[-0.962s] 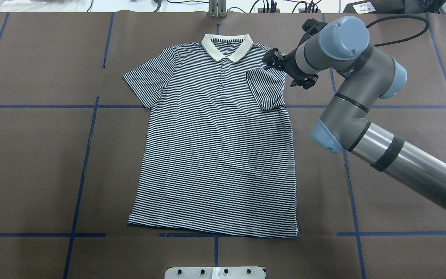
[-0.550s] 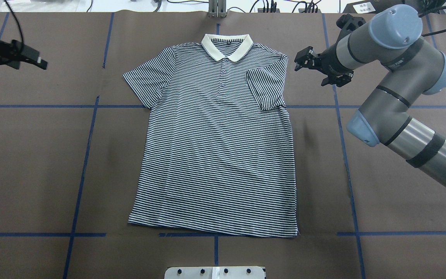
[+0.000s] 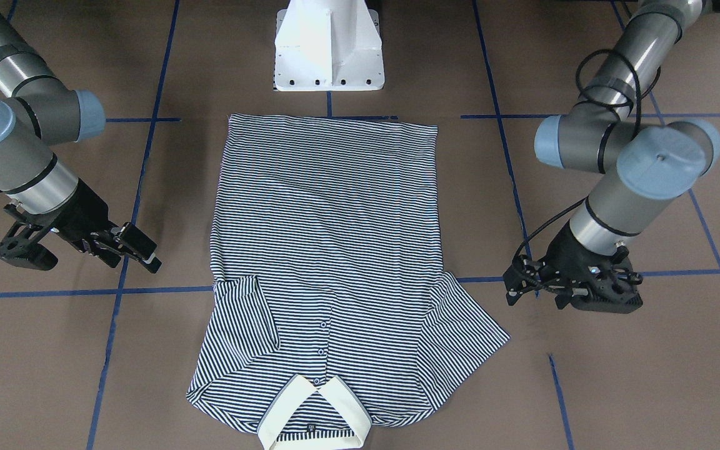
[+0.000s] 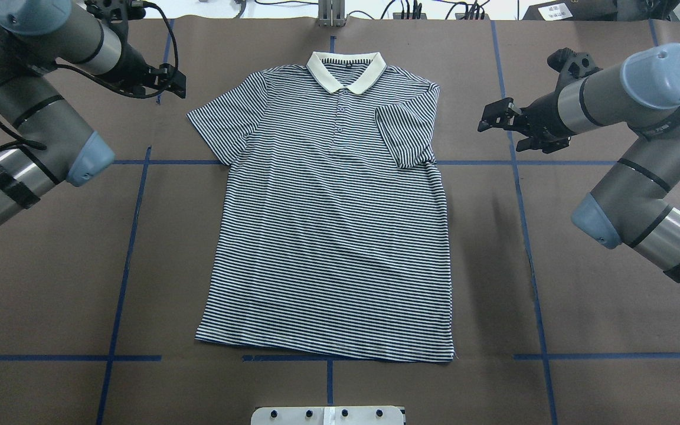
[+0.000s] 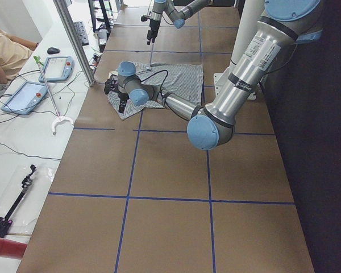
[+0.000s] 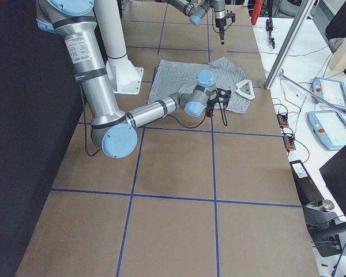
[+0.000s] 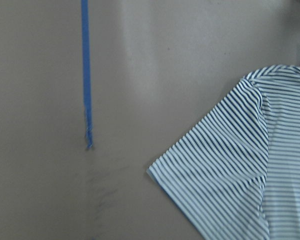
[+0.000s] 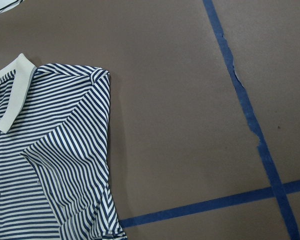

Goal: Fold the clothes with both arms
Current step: 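Release the sleeve and raise the right gripper while the left arm moves in, then grasp the sleeve nearest the left gripper and fold it inward over the body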

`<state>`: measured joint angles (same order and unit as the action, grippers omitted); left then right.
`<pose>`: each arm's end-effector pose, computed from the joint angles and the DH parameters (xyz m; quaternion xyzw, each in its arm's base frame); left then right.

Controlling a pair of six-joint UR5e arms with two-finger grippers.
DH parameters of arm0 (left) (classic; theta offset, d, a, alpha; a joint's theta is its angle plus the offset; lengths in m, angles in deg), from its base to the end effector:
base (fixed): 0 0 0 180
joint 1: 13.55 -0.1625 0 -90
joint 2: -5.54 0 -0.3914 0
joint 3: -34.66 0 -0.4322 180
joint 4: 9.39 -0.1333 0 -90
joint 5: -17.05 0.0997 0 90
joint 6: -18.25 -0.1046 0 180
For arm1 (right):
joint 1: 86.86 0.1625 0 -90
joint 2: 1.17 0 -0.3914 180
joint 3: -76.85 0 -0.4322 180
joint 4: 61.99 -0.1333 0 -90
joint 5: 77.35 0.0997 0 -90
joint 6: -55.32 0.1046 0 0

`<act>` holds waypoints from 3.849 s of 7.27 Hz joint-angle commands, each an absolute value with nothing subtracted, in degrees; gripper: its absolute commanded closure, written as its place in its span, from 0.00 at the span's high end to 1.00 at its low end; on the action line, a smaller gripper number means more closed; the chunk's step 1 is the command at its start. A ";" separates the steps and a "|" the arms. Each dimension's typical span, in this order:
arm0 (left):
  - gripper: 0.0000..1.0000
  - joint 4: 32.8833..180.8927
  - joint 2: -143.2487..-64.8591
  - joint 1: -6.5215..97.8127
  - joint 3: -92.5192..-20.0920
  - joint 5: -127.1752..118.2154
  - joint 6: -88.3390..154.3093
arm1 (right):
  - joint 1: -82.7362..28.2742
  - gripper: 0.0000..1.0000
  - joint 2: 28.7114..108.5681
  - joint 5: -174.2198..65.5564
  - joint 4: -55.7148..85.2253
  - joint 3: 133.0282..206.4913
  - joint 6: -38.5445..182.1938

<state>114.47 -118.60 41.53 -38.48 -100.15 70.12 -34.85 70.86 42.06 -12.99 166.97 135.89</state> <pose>0.3692 -0.6781 0.3388 0.1591 0.4423 -0.0288 0.8821 -0.3423 -0.5714 0.3619 0.0538 -0.5228 0.1889 0.8295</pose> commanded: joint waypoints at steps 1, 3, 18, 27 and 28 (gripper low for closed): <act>0.74 123.76 -121.27 40.59 -27.67 -97.38 70.46 | -35.01 1.00 71.43 41.83 -14.27 166.59 136.36; 0.66 123.50 -121.37 38.14 -27.39 -93.00 71.60 | -35.27 1.00 71.08 41.74 -14.44 166.50 136.27; 0.00 124.11 -123.22 35.93 -25.45 -91.75 72.48 | -35.18 1.00 71.43 41.91 -14.53 166.59 136.36; 0.00 123.31 -138.24 29.53 -19.23 -85.72 86.55 | -35.18 1.00 71.52 41.83 -14.44 166.33 136.45; 0.00 124.02 -137.99 28.82 -19.13 -85.34 86.55 | -35.18 1.00 71.52 41.74 -14.44 166.24 136.45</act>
